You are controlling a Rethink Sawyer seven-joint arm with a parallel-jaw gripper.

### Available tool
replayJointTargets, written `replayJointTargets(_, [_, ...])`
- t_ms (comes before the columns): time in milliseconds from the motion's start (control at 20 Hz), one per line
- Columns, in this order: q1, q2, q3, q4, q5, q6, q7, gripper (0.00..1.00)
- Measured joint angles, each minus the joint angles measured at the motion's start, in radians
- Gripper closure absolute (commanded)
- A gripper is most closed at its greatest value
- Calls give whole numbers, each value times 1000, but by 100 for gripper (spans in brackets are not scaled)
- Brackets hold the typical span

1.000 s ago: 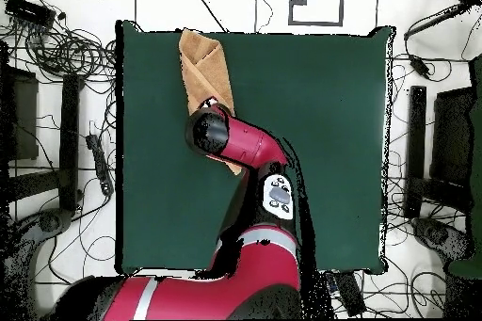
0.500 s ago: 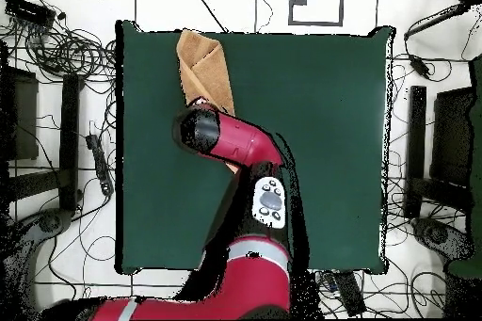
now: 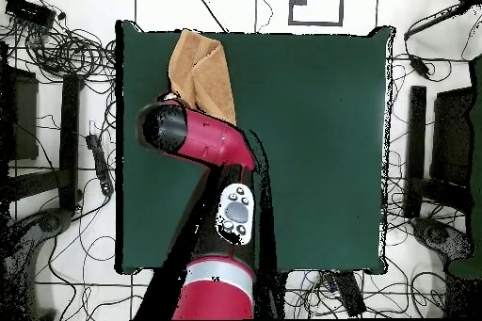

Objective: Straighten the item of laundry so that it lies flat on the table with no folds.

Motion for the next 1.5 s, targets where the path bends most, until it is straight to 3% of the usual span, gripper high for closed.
replayJointTargets(550, [67,36,0,16,148,-52,160,100])
replayJointTargets(950, [75,55,4,56,161,-84,175,100])
replayJointTargets(1250, [156,100,-38,53,210,-84,218,100])
replayJointTargets(1300, [215,128,-60,48,238,-84,271,0])
replayJointTargets(1500, [249,147,-77,42,248,-83,306,0])
